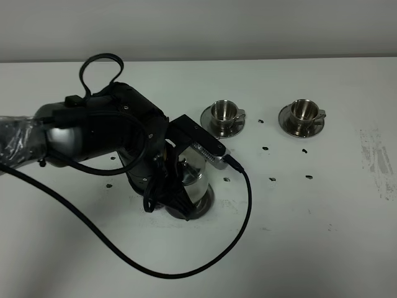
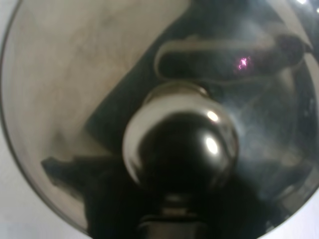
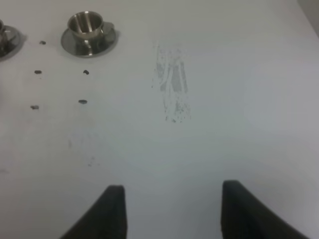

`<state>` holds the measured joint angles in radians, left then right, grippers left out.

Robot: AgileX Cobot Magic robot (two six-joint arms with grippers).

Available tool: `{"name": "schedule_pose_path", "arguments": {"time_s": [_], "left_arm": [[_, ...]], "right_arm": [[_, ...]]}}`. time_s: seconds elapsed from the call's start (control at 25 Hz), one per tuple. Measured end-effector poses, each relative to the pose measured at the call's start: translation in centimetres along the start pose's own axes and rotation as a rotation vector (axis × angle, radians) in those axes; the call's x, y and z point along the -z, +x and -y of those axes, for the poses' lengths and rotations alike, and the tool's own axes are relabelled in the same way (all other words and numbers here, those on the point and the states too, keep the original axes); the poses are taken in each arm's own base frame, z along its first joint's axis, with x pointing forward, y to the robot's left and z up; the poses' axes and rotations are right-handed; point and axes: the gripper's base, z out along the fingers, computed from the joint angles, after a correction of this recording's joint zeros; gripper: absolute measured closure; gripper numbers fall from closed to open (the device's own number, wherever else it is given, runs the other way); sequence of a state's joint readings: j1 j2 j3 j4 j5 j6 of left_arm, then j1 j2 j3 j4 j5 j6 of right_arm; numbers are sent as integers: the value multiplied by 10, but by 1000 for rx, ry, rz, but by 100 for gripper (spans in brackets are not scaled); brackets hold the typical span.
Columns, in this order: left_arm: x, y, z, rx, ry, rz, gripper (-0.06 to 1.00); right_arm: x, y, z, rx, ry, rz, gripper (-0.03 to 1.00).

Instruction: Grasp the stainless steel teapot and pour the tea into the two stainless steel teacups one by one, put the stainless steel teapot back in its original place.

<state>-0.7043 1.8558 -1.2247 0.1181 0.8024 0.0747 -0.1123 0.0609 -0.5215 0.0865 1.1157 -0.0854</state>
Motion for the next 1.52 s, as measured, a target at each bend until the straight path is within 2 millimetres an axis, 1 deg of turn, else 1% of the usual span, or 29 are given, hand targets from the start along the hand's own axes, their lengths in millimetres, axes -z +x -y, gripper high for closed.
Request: {"name": "schedule_pose_path", "arguments": {"time_s": [0.08,0.16,0.28,0.36,0.44,0.52,0.6,0.8,0.88,1.0,1.24,1.36,1.52], "left_arm": [[7,3,0,-11,-1,-9,77],[9,5,0,-28,0,-20,77],[11,0,-1,-57,0,-23,77],[18,-13,-4,-82,-6,-5,77],[23,-32,-8,-114,-12,20,77],[27,-52,-11,-154,-22,42,77],[32,-77,-16,-184,-33,72,77],[27,-122,-23,-251,-48,85,77],[27,-137,-25,-271,-58,111,77],[21,-153,-29,-306,-73,142,77],[17,-168,-40,-382,-152,189,77],[16,-170,-51,-424,-200,213,77],[8,-174,-64,-480,-253,241,77]], "right_arm": [[0,0,0,0,0,0,55],[0,0,0,0,0,0,55],[0,0,0,0,0,0,55],[0,0,0,0,0,0,55],[0,0,0,0,0,0,55],[0,0,0,0,0,0,55],[0,0,0,0,0,0,55],[0,0,0,0,0,0,55],[0,0,0,0,0,0,55],[0,0,0,0,0,0,55],[0,0,0,0,1,0,55],[0,0,0,1,2,0,55],[0,0,0,1,2,0,55]]}}
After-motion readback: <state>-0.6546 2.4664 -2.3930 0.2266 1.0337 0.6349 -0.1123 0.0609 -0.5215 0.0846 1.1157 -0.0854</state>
